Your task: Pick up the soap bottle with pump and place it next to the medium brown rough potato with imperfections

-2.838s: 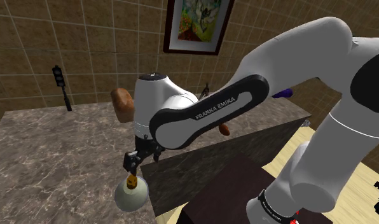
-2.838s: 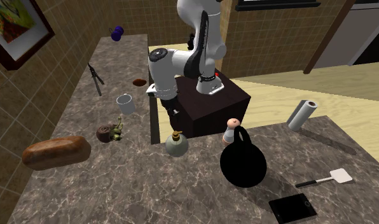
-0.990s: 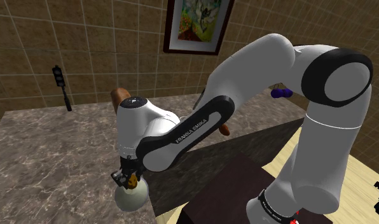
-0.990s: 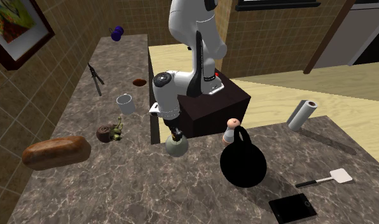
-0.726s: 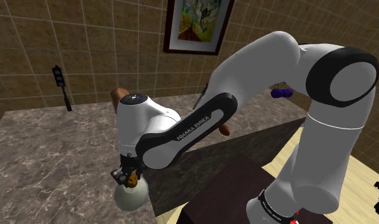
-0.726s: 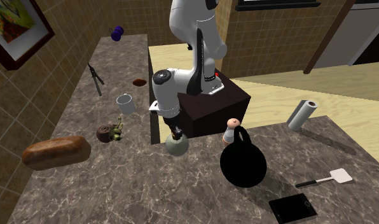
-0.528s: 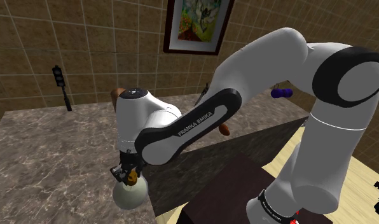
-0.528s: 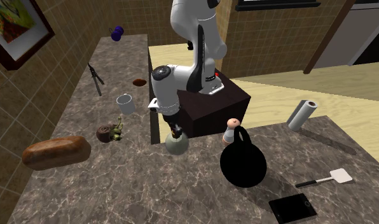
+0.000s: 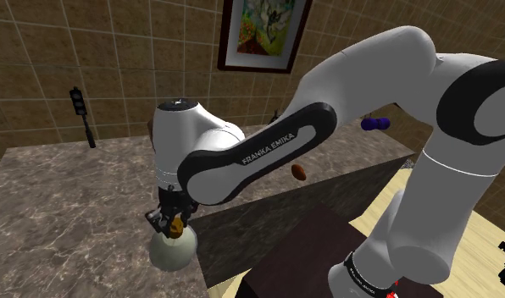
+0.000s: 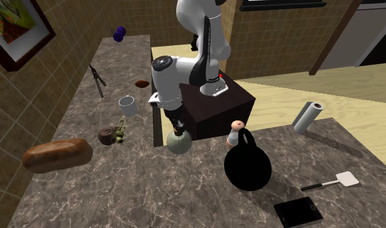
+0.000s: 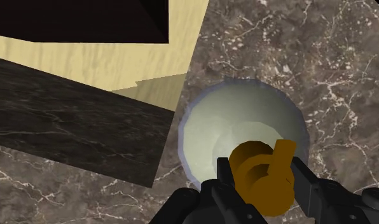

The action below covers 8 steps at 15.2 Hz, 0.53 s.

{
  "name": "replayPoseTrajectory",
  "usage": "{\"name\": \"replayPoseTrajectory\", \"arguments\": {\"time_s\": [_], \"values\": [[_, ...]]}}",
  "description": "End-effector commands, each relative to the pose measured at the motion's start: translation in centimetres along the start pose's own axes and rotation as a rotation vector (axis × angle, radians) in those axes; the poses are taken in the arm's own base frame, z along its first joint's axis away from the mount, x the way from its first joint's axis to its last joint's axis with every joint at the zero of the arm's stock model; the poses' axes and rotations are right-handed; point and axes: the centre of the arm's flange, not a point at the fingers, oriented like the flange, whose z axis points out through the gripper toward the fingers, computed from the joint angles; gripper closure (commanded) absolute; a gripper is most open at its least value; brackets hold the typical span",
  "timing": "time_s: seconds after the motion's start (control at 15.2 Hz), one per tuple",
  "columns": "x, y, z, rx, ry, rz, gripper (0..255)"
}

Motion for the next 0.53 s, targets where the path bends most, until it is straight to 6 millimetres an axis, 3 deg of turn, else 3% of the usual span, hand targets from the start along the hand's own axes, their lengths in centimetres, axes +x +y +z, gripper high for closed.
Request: {"name": "replayPoseTrajectory", "arguments": {"time_s": [0.0,0.46], "values": [[-0.2,-0.2,-1.2,0.0,0.0,0.0,255],[-0.4,-0.4,-4.9,0.0,0.0,0.0,255]]}}
